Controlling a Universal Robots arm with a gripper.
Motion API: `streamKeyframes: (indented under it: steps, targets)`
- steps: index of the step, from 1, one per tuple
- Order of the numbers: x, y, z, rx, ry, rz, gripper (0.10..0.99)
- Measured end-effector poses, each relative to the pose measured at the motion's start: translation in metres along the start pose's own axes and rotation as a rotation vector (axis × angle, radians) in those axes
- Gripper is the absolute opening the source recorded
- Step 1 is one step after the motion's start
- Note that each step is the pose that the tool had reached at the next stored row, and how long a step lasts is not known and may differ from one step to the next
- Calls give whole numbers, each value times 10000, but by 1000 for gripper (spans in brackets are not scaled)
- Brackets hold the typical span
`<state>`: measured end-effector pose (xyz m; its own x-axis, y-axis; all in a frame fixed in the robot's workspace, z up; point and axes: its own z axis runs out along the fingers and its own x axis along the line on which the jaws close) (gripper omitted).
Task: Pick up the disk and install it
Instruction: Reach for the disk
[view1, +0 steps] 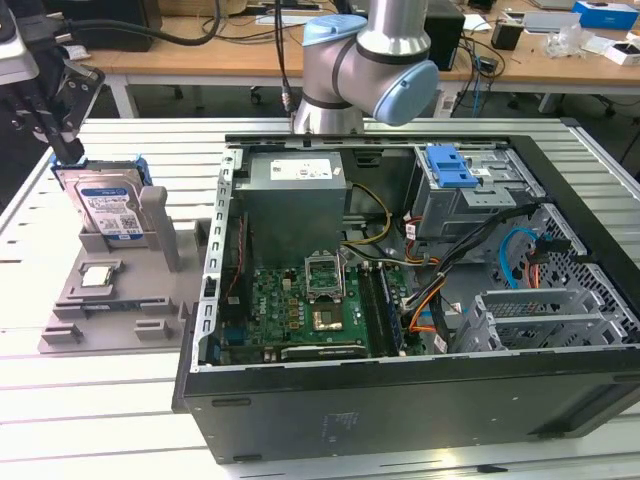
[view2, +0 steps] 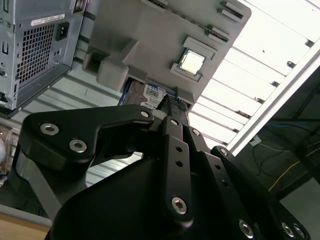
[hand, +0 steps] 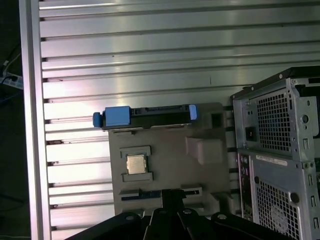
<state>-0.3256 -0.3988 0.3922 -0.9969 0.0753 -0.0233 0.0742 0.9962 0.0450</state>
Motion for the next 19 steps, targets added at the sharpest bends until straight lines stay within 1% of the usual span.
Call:
streamKeyframes:
  steps: [5,7,17,19]
  targets:
    - [67,-5,-1,-1,-1,0,106]
    - [109,-8,-2,-1,0,-1,106]
    - [240,-18,-5,0,0,0,106]
    - [283,-21,-5,0,0,0,106]
